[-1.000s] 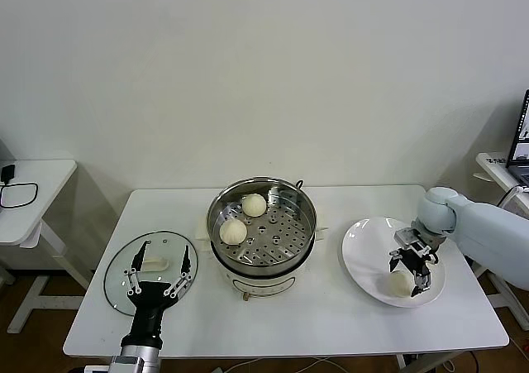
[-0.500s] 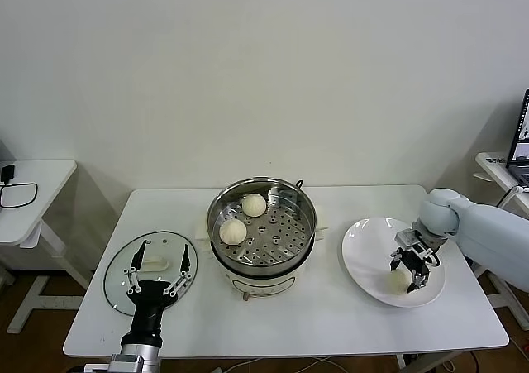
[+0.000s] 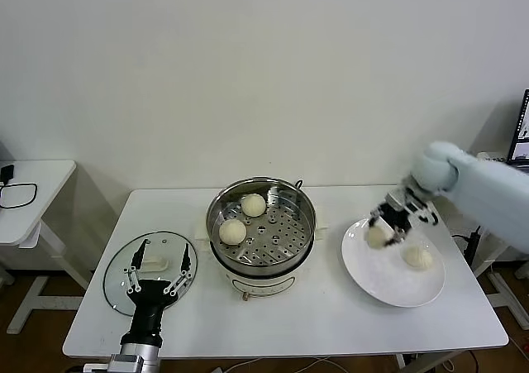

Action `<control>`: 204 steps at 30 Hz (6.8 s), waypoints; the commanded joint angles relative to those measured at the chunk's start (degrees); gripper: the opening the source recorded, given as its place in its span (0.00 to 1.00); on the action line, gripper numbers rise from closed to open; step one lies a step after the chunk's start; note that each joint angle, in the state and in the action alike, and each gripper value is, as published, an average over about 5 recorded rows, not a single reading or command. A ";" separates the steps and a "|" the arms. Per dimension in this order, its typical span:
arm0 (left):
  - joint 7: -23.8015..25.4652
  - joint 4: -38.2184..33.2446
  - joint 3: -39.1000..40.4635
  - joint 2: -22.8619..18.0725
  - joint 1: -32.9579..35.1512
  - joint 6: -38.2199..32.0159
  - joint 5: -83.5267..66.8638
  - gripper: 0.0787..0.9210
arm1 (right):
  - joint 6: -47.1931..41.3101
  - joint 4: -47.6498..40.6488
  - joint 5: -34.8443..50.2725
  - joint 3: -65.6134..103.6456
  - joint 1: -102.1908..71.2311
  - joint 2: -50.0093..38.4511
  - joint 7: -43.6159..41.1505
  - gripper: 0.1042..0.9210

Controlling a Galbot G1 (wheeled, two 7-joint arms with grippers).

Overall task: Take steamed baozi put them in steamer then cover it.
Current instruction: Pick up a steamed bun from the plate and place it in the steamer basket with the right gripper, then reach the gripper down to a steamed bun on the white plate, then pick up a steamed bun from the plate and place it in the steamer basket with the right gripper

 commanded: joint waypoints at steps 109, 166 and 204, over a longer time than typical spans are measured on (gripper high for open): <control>-0.37 -0.52 -0.76 0.00 0.71 -1.63 -0.15 0.88 | -8.50 -28.25 0.14 3.60 -16.09 -2.72 -1.04 0.88; -0.47 -1.27 -0.51 0.53 0.59 -1.34 -0.08 0.88 | -16.62 -9.72 26.41 -14.69 18.76 18.60 -3.74 0.69; -0.81 -1.44 -1.33 0.12 0.51 -1.39 -0.11 0.88 | -19.24 -14.67 16.48 -19.12 7.22 31.46 3.18 0.69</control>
